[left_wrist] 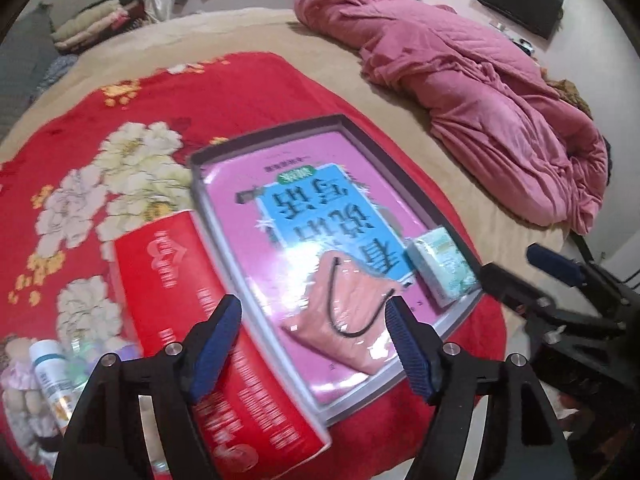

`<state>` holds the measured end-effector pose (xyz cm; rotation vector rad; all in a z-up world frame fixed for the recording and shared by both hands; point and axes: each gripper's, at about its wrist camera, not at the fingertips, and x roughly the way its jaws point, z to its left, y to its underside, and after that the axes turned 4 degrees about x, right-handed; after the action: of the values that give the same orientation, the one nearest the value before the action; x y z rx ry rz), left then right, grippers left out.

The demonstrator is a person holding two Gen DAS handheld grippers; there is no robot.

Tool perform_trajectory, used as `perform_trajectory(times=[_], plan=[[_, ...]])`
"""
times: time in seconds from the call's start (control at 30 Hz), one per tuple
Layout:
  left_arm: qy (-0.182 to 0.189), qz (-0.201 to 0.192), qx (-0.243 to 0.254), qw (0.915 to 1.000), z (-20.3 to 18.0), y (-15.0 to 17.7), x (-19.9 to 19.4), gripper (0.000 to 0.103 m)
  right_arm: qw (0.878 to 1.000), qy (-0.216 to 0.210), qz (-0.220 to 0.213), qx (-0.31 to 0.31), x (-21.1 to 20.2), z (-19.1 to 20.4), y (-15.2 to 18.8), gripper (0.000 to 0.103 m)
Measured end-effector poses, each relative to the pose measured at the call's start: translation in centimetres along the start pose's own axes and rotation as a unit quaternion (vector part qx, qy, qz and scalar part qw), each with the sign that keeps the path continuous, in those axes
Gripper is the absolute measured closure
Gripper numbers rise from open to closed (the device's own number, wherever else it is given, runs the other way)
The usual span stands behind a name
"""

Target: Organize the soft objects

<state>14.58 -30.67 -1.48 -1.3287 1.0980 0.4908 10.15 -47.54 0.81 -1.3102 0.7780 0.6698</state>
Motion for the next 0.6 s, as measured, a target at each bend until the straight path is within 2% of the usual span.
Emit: perform_trajectory(times=[0.07,0.6], plan=[[0.005,-0.002,-0.008,0.9999,0.8,0.5,-0.9,0.027,1.000,-0.007,-0.010,-0.002,-1.0,0.8,-0.1,0.030],[-0.036,-0.046,-0.060,0.9965,9.2,4.2,-9.6,0.027,0.997,-0.043,-0.050,-0.027,-5.8,8.9,-0.1,0.029]])
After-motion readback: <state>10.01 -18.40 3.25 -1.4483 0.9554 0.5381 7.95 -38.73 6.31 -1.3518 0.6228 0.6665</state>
